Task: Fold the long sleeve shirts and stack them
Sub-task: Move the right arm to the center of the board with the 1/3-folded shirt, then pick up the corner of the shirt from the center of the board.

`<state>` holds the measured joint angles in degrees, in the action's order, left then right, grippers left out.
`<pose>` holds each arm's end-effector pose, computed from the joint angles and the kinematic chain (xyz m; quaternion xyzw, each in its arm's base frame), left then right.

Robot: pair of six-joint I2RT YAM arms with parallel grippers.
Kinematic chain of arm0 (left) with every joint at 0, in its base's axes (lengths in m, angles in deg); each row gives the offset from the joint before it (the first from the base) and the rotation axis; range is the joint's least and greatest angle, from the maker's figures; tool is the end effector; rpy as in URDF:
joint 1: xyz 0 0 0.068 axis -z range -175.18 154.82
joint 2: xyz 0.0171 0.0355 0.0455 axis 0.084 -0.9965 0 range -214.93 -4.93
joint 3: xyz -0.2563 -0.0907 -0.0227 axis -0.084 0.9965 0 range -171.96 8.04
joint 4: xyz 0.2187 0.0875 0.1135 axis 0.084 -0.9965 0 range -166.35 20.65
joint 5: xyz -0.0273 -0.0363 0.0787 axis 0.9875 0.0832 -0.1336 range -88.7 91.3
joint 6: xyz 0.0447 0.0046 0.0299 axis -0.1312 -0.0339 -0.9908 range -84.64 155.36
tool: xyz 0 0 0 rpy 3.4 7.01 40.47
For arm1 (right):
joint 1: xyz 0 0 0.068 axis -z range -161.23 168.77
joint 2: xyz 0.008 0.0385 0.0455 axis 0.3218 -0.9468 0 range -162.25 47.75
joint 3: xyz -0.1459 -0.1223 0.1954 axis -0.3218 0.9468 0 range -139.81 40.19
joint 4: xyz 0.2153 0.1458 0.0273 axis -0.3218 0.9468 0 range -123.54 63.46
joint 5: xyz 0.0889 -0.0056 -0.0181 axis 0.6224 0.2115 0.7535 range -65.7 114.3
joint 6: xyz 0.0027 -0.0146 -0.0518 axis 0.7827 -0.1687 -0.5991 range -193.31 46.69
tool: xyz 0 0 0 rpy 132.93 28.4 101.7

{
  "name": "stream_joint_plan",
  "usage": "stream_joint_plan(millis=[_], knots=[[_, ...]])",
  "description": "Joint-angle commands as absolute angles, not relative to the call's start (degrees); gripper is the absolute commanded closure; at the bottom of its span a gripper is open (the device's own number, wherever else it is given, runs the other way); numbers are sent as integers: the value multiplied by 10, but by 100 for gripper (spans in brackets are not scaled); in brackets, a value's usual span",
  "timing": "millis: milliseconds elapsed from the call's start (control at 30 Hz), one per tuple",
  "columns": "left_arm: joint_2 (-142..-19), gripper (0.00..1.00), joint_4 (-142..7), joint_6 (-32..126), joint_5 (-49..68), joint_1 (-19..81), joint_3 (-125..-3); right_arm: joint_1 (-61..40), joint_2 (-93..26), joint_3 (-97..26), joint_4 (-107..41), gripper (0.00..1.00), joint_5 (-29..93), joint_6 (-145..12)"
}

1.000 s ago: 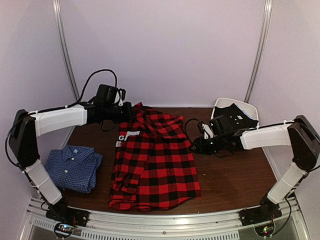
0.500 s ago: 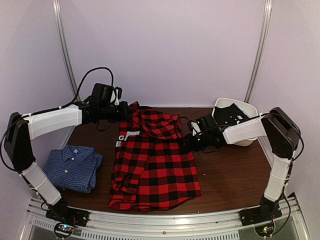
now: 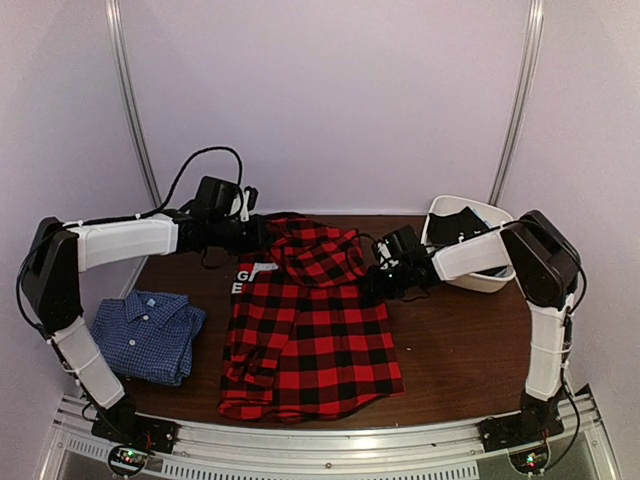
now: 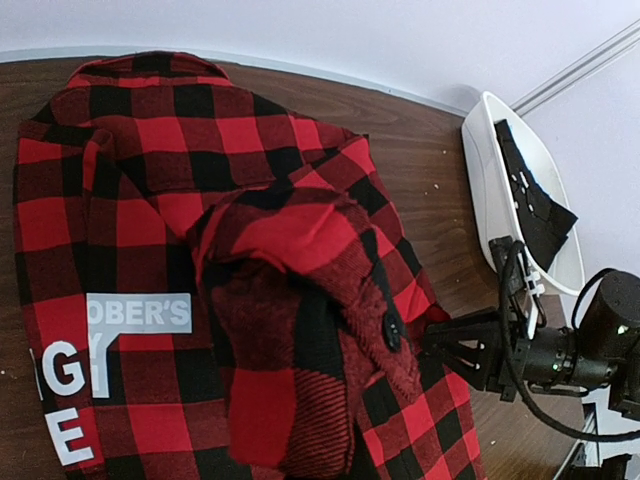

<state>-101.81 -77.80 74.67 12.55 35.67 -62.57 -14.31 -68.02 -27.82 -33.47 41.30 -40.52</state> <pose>0.3291 -0.2046 0.2589 -0.0197 0.8826 -0.3364 0.3279 0.3433 0.2359 0.1302 -0.0555 0.9227 0.3091 0.2237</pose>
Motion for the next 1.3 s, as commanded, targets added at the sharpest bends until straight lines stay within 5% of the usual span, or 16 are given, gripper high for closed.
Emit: stream_joint_plan(millis=[0, 400, 633, 1267], knots=[[-1049, 100, -734, 739, 150, 363, -642, -108, -709, -301, -283, 73, 365, -433], [-1098, 100, -721, 752, 162, 370, -684, -89, -658, -327, -221, 65, 364, -476], [-1099, 100, -723, 755, 170, 370, -686, -108, -526, -210, -197, 54, 355, -471], [-1109, 100, -727, 749, 185, 371, -708, -256, -256, 55, -66, 53, 325, -311]])
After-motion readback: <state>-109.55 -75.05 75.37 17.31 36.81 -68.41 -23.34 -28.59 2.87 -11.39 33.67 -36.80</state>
